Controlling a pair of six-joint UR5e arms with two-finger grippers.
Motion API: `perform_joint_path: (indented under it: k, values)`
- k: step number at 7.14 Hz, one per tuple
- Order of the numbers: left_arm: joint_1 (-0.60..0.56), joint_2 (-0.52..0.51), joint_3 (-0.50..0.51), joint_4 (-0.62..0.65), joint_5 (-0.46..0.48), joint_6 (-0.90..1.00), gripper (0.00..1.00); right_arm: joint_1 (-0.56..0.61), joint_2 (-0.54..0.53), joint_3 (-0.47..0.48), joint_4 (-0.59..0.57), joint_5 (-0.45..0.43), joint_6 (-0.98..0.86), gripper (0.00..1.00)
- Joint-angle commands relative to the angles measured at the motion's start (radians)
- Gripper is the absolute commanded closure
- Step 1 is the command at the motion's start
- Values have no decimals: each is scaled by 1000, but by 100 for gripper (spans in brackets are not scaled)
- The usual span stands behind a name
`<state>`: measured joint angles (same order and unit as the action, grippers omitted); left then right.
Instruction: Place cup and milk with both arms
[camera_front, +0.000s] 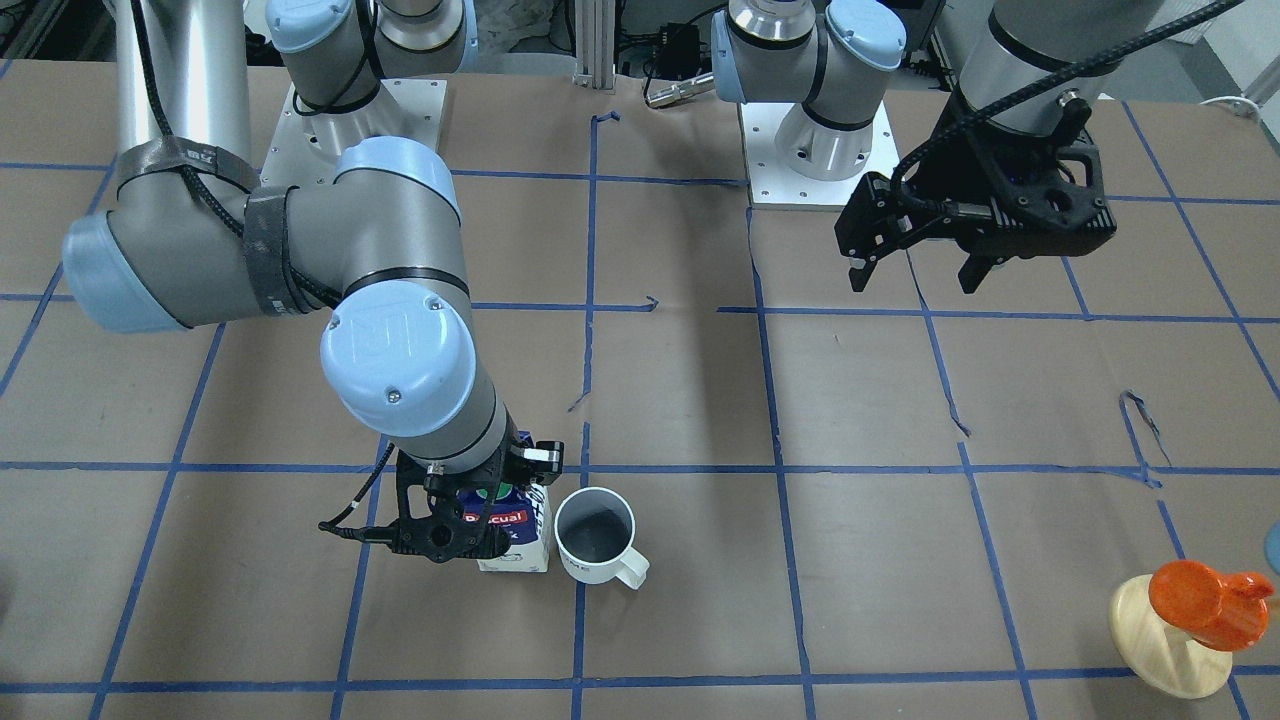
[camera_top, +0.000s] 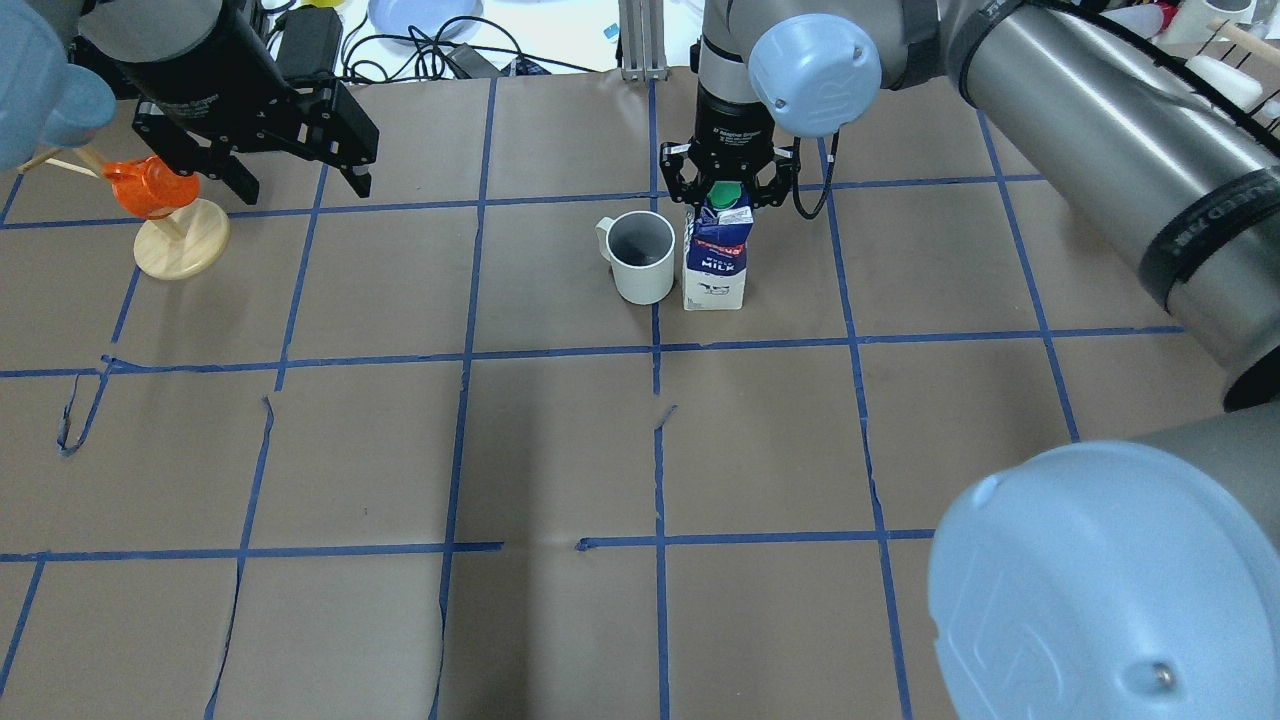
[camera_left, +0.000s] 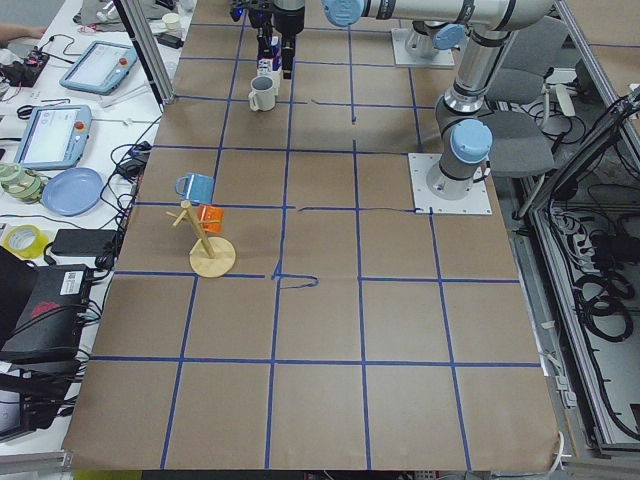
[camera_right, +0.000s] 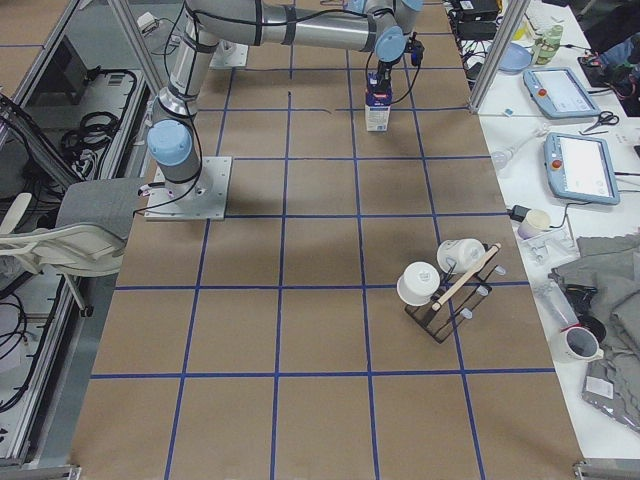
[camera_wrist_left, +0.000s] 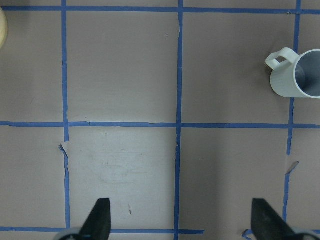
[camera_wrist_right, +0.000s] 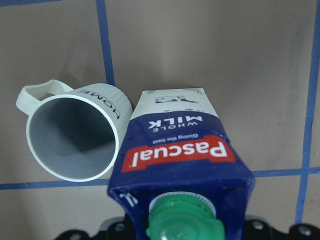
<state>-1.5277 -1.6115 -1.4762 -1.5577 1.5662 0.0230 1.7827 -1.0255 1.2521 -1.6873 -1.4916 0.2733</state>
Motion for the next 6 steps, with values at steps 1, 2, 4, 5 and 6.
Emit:
perform_joint_path:
  k: [1,2,4,5,6]
  values:
    - [0,-1,0,2,0,0,0,-2,-10,-3,-2,-9,-5,0]
    - [0,-1,0,2,0,0,0,-8,-57,-5,6,-12,-5,0]
    - [0,-1,0,2,0,0,0,-20,-186,9,87,-56,-12,0]
    - [0,1,0,2,0,2,0,-26,-253,12,142,-91,-34,0]
    - [0,1,0,2,0,0,0,-34,-312,15,212,-99,-51,0]
